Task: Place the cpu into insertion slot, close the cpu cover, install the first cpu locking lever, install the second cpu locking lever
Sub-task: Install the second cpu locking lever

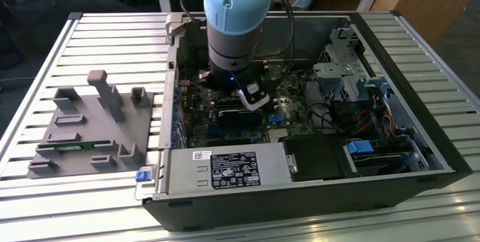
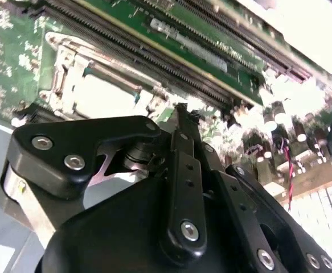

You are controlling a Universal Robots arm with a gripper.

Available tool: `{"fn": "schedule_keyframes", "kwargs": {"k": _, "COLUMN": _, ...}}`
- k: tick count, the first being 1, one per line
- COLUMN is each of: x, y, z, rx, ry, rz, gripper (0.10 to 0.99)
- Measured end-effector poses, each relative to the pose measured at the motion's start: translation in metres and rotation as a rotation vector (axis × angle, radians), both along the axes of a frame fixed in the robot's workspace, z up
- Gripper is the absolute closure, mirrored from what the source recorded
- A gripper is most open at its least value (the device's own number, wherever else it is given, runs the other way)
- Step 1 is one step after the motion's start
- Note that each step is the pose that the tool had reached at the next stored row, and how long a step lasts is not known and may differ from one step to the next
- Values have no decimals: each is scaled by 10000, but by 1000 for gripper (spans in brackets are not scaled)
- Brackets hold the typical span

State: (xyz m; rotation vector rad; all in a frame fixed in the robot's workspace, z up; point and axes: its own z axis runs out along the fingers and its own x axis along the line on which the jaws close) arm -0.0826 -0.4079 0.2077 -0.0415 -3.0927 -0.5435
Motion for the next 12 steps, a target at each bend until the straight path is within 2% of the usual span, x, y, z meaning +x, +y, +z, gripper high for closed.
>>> {"fn": "schedule_keyframes", "kwargs": {"k": 7, "x": 0, "y": 0, "z": 255, "rx": 44, "ry": 0, "rz": 1, "gripper": 980}}
{"fn": "schedule_keyframes", "kwargs": {"k": 9, "x": 0, "y": 0, "z": 286, "rx": 50, "ry": 1, "rz": 2, "gripper": 980}}
{"fn": "schedule_keyframes", "kwargs": {"k": 12, "x": 0, "y": 0, "z": 285, "rx": 52, "ry": 0, "rz": 2, "gripper": 980}}
